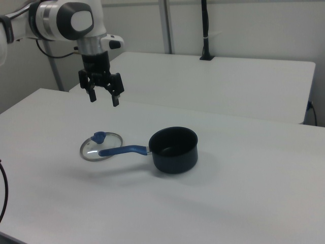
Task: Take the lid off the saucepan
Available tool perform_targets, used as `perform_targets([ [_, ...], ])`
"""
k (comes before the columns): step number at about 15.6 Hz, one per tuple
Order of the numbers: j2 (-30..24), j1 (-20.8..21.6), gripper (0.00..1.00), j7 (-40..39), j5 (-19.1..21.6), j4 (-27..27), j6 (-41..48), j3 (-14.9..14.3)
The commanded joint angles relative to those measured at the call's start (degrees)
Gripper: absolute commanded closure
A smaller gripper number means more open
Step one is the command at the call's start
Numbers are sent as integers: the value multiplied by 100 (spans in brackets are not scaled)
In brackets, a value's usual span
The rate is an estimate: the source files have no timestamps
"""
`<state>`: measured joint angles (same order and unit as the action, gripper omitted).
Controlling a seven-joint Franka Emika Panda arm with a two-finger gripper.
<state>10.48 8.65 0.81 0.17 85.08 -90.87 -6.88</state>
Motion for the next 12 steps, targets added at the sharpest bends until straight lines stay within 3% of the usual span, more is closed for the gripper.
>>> perform_targets([
  [1, -266, -240, 0, -169, -87, 307, 34, 108],
  [12, -468, -443, 0, -169, -87, 439, -36, 116],
])
